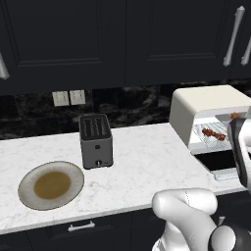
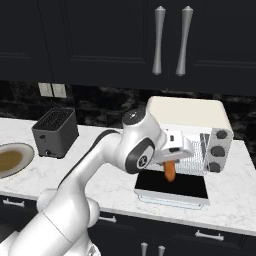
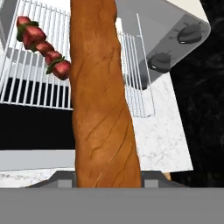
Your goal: Pick up the kebab skewer and baguette bread, and place them inside the toaster oven. Close the toaster oven door and start by setting the timer.
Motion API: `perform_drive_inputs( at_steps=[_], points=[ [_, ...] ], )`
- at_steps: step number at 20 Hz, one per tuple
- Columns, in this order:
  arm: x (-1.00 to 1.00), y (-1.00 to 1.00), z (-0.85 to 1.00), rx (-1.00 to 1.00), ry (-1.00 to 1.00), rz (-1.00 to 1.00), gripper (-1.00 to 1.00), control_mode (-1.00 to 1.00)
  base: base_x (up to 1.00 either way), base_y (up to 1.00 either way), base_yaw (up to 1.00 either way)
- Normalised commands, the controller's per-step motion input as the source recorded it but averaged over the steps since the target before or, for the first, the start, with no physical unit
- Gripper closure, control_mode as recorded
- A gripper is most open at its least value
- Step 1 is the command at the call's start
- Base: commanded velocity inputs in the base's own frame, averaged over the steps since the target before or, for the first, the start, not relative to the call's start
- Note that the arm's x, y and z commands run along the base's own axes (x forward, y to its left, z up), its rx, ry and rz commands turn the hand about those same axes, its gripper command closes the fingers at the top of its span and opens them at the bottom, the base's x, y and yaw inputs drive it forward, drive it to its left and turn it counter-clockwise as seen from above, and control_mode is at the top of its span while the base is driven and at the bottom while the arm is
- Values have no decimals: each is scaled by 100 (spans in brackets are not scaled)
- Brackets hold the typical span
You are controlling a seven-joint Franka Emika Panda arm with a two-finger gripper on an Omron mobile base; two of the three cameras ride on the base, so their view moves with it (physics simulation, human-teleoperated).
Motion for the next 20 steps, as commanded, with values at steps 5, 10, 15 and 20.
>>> perform_drive_inputs(
  at_steps=[5, 10, 15, 20],
  points=[
    [32, -11, -9, 0, 2, 9, 100, -100, 0, 0, 0],
    [22, -51, 0, 0, 9, 14, 100, -100, 0, 0, 0],
    [29, -35, 0, 5, 26, 13, 100, -100, 0, 0, 0],
    [33, -21, -3, 13, 26, 5, 100, -100, 0, 0, 0]
  ],
)
